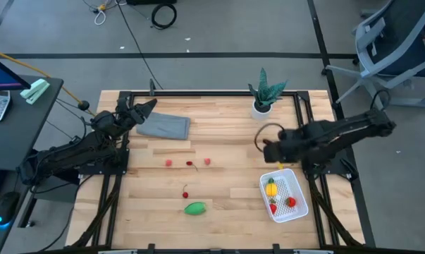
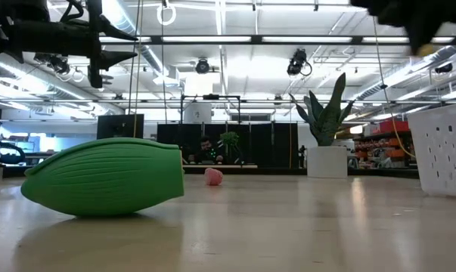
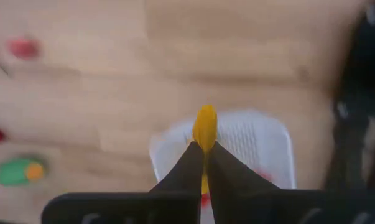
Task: Pick and placing Produce into tupperware
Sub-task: Put the yellow corn into the white bin
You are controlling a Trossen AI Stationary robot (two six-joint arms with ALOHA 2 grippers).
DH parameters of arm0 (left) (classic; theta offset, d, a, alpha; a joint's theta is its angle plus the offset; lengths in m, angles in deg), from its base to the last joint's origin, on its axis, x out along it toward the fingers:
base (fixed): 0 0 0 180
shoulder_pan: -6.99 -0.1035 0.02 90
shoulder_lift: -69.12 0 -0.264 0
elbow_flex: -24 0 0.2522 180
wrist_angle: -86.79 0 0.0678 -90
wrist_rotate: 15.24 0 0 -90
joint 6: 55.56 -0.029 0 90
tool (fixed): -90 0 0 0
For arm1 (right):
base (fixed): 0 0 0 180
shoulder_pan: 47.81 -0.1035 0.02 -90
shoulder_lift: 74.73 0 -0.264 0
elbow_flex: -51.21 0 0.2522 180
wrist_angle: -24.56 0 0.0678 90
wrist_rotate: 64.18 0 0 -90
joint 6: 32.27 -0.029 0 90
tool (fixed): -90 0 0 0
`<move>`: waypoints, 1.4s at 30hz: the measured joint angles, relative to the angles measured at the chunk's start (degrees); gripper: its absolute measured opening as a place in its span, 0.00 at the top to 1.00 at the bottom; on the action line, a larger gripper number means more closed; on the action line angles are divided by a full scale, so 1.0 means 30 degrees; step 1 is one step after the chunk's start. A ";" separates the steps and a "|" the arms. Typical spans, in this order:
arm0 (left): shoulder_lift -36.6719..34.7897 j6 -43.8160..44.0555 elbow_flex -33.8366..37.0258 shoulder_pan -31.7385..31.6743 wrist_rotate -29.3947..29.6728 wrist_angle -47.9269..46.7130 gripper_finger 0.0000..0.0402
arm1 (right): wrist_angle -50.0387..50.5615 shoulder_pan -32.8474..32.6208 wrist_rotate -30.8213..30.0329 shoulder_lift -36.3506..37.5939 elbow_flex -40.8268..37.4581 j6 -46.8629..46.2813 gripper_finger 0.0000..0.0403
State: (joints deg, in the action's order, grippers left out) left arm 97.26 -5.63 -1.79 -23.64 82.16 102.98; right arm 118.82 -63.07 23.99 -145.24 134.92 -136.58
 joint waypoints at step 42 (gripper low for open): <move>0.0003 0.0146 0.0000 -0.0023 0.0007 0.0007 0.60 | -1.1434 -0.4709 0.5513 -0.4567 -0.8408 -0.5859 0.86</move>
State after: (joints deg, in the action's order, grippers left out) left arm 97.27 -5.19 -1.79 -23.71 82.18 103.00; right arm 84.51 -77.19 40.52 -158.94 109.70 -154.16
